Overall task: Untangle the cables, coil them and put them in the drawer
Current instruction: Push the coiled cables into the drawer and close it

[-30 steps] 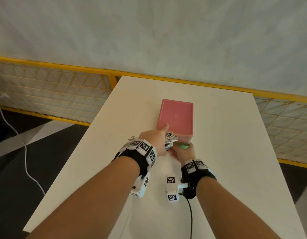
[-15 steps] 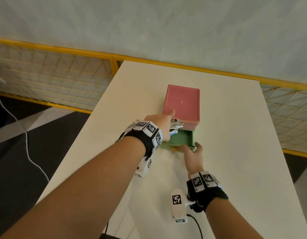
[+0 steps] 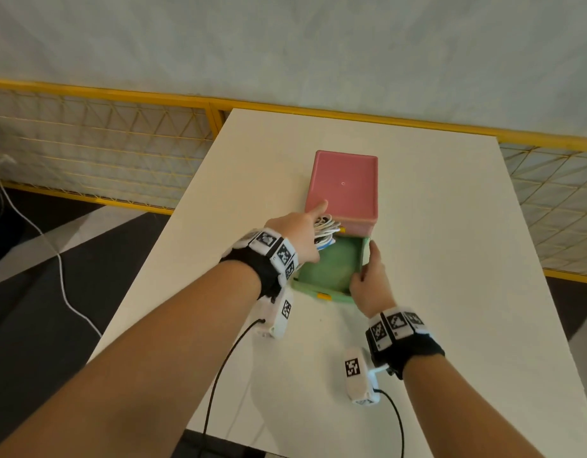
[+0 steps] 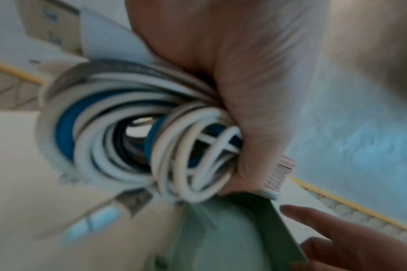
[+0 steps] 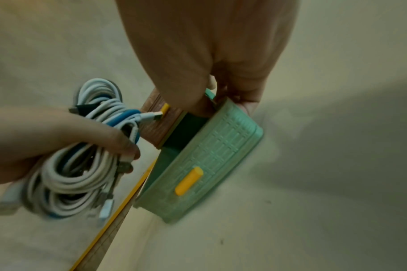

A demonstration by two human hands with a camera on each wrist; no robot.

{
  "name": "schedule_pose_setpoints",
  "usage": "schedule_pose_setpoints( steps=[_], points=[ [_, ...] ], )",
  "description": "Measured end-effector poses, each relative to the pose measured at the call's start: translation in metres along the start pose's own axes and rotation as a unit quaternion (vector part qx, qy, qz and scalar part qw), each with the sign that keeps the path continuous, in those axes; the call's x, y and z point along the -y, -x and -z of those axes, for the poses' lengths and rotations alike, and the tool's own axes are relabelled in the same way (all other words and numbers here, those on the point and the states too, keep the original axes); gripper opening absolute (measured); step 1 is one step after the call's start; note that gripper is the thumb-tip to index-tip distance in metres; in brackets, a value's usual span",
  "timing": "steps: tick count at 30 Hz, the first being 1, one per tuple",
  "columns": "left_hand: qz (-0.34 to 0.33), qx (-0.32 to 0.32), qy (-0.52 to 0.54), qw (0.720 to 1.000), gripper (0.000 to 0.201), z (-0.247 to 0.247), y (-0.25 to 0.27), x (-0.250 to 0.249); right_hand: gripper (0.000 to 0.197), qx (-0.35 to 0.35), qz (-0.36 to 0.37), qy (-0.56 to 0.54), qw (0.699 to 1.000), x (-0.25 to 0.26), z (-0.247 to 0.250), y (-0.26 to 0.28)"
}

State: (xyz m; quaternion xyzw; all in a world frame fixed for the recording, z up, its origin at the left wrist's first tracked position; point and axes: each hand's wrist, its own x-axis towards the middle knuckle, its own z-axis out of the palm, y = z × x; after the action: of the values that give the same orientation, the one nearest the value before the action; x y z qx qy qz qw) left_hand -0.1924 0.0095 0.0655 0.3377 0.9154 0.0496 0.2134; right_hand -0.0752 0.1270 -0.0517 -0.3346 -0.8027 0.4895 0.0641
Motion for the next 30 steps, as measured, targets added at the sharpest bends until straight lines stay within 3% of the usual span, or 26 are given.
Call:
schedule_pose_setpoints(
  steps=[4, 7, 9, 12, 14, 17, 19, 21, 22, 25, 27, 30],
  points=[
    [-0.05, -0.134, -0.025, 0.989, 0.058, -0.022, 0.022, -0.006, 0.084, 0.025, 0.02, -0.013, 0.999, -0.004, -0.006, 0.021],
    [-0.08, -0.104, -0.117, 0.984, 0.048, -0.039, 0.017, -0.024, 0.083, 0.009, 0.037, -0.005, 0.999, 0.0, -0.004, 0.029],
    [-0.044, -0.071, -0.156, 0.984, 0.038, -0.049, 0.002, -0.037, 0.086, -0.015, 0.057, -0.003, 0.998, 0.004, -0.002, 0.034],
    [0.029, -0.05, -0.19, 0.98, 0.02, -0.063, -0.023, -0.051, 0.094, -0.018, 0.145, 0.041, 0.988, 0.006, -0.002, 0.042],
    [0.055, -0.057, -0.22, 0.972, 0.025, -0.075, -0.032, -0.056, 0.088, 0.02, 0.182, 0.104, 0.978, 0.004, 0.0, 0.046],
    [0.088, -0.036, -0.226, 0.97, 0.034, -0.081, -0.037, -0.058, 0.078, 0.049, 0.159, 0.15, 0.975, 0.004, 0.003, 0.039],
    [0.055, 0.018, -0.186, 0.981, 0.04, -0.069, -0.038, -0.052, 0.077, 0.073, 0.134, 0.191, 0.97, 0.007, 0.004, 0.036],
    [0.002, 0.068, -0.158, 0.985, 0.033, -0.053, -0.031, -0.046, 0.075, 0.092, 0.114, 0.237, 0.961, 0.01, 0.006, 0.035],
    [-0.01, 0.067, -0.171, 0.983, 0.037, -0.052, -0.026, -0.042, 0.073, 0.098, 0.106, 0.25, 0.957, 0.011, 0.006, 0.034],
    [0.0, 0.0, -0.237, 0.971, 0.072, -0.067, -0.007, -0.04, 0.073, 0.104, 0.099, 0.263, 0.954, 0.013, 0.007, 0.033],
    [0.004, -0.046, -0.229, 0.972, 0.058, -0.085, -0.007, -0.04, 0.077, 0.1, 0.103, 0.261, 0.955, 0.014, 0.006, 0.034],
    [-0.003, -0.063, -0.214, 0.975, 0.037, -0.093, -0.014, -0.039, 0.085, 0.097, 0.121, 0.267, 0.951, 0.014, 0.007, 0.037]
  ],
)
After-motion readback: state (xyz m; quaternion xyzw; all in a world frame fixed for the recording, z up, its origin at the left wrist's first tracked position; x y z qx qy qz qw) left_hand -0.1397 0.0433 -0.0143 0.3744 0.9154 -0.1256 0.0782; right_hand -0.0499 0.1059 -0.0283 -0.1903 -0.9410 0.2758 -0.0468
